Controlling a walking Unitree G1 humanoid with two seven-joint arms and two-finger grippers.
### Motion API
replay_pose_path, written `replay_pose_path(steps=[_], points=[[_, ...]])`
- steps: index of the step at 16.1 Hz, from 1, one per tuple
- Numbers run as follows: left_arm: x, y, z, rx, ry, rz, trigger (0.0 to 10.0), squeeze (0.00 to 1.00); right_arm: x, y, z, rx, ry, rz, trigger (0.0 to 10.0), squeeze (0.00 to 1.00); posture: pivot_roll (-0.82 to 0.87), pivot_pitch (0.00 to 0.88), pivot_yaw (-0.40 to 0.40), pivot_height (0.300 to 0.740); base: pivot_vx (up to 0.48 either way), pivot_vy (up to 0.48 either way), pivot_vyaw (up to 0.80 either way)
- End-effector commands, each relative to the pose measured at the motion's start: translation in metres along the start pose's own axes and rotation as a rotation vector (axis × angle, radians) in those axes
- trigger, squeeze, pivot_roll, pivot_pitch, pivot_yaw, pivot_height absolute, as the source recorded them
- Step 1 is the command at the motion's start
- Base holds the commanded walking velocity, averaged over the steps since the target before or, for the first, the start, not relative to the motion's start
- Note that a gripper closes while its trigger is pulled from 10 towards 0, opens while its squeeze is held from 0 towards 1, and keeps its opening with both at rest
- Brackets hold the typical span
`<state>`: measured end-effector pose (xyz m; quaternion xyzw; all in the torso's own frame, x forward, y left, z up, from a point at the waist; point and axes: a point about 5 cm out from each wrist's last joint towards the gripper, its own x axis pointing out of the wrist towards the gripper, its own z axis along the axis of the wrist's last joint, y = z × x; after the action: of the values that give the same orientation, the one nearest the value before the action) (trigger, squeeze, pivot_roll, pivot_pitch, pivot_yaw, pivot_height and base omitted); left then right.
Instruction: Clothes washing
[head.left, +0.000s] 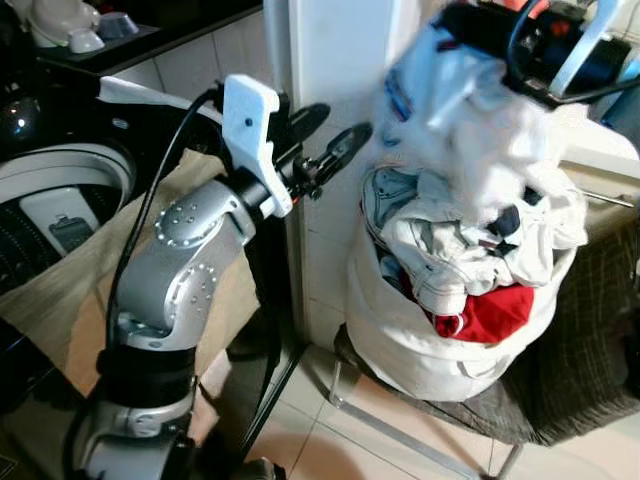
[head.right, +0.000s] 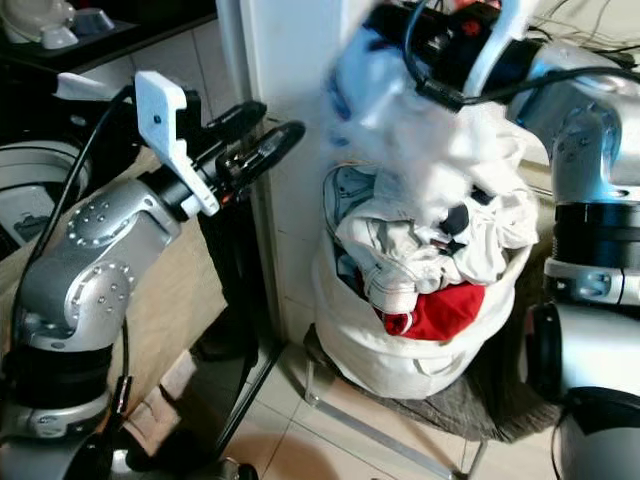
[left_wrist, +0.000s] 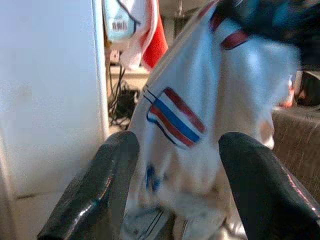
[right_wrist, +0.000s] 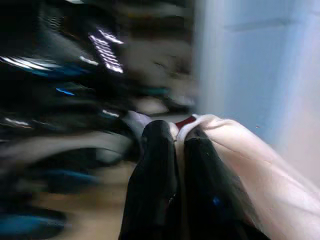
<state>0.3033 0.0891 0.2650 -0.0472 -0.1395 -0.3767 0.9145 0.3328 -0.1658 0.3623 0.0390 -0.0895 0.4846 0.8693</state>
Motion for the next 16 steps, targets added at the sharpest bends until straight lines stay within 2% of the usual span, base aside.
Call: replay_pose_path(steps=[1,3,5,7,9,12,13,14,15,16], points=[[0.001,0.002,0.006,-0.002,-0.040,0.011,10.0,1.00,0.002,0.022,0.023,-0.012,-0.077,0.140,0.0,0.00,-0.07,0.000,0.020,0.740,0.000,0.000,0.00],[0.002,-0.002,0.011,-0.077,-0.106,-0.010,10.0,1.00,-0.001,0.031,0.025,0.033,-0.097,0.198,0.0,0.00,-0.06,0.000,0.010,0.740,0.000,0.000,0.00],[0.001,-0.012,0.020,-0.176,-0.185,-0.084,10.0,1.00,-0.003,0.034,0.025,0.077,-0.107,0.208,0.0,0.00,-0.06,0.000,0.004,0.740,0.000,0.000,0.00],[0.000,-0.020,0.021,-0.214,-0.206,-0.137,10.0,1.00,-0.002,0.038,0.022,0.094,-0.094,0.214,0.0,0.00,-0.06,0.000,0.002,0.740,0.000,0.000,0.00],[-0.002,-0.035,0.022,-0.279,-0.209,-0.253,10.0,1.00,0.002,0.046,0.015,0.133,-0.083,0.250,0.0,0.00,-0.06,0.000,-0.001,0.740,0.000,0.000,0.00],[-0.008,-0.042,0.025,-0.422,-0.242,-0.342,10.0,1.00,0.002,0.047,0.011,0.147,-0.070,0.248,0.0,0.00,-0.06,0.000,-0.001,0.740,0.000,0.000,0.00],[-0.012,-0.031,0.029,-0.516,-0.297,-0.296,10.0,1.00,-0.001,0.048,0.011,0.154,-0.073,0.253,0.0,0.00,-0.05,0.000,0.000,0.740,0.000,0.000,0.00],[-0.012,-0.027,0.029,-0.540,-0.314,-0.273,10.0,1.00,-0.002,0.048,0.011,0.156,-0.074,0.255,0.0,0.00,-0.05,0.000,0.000,0.740,0.000,0.000,0.00],[-0.014,-0.015,0.027,-0.595,-0.345,-0.208,10.0,1.00,-0.002,0.048,0.012,0.157,-0.078,0.255,0.0,0.00,-0.06,0.000,0.004,0.740,0.000,0.000,0.00],[-0.016,-0.008,0.026,-0.588,-0.347,-0.174,10.0,1.00,-0.003,0.049,0.012,0.157,-0.080,0.253,0.0,0.00,-0.06,0.000,0.007,0.740,0.000,0.000,0.00]])
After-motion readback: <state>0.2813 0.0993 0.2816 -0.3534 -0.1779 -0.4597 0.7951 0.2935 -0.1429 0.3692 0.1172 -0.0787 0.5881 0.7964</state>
